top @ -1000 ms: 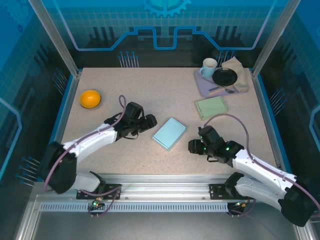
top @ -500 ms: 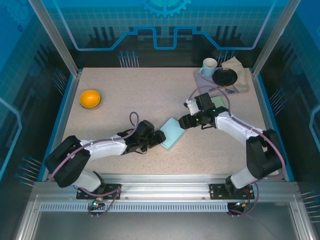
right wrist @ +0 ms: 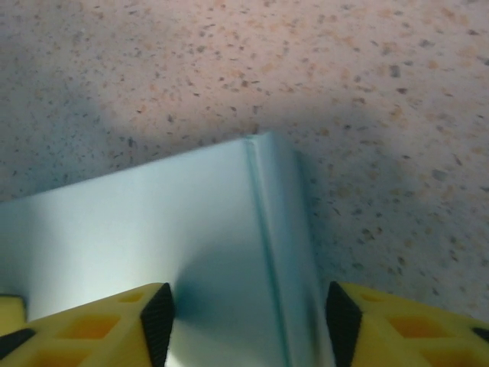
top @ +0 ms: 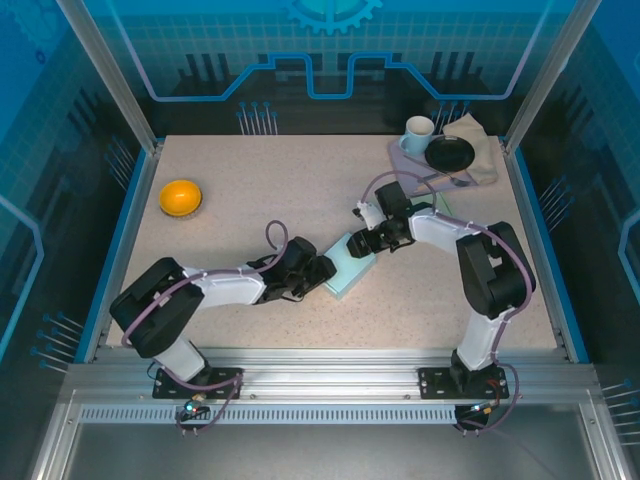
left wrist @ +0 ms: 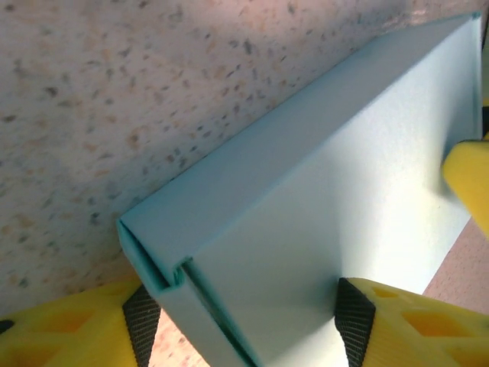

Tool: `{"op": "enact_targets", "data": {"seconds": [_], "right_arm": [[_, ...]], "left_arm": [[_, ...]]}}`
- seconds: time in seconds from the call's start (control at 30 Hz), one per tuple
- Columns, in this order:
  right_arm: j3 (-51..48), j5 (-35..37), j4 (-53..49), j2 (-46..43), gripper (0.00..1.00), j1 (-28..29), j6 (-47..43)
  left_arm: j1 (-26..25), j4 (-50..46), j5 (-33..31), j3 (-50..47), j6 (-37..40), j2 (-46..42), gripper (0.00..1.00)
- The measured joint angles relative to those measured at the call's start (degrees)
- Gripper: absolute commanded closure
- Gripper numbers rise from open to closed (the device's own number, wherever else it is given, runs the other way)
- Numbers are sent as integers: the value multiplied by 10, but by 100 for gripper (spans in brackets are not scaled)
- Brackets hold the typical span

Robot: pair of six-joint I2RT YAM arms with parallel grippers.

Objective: Fold the paper box

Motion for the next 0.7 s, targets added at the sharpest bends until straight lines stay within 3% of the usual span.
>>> {"op": "enact_targets", "data": {"seconds": [0.1,0.2,0.4,0.57,0.7], "right_arm": [[-1,-2,15,0,58,-10,21],[-3,5,33,-3,60,-20,59],[7,46,54,-7,60,-21,135],[38,84,59,12,58,-21,175],[55,94,62,30,51,-20,192]], "left_arm": [[17,-12,1,24,14,15,42],[53,-30,9,71,46,48,42],[125,-66,22,208,136,141,42],[148,-89,32,301,194,204,40],[155,-99,42,325,216,227,33]]}}
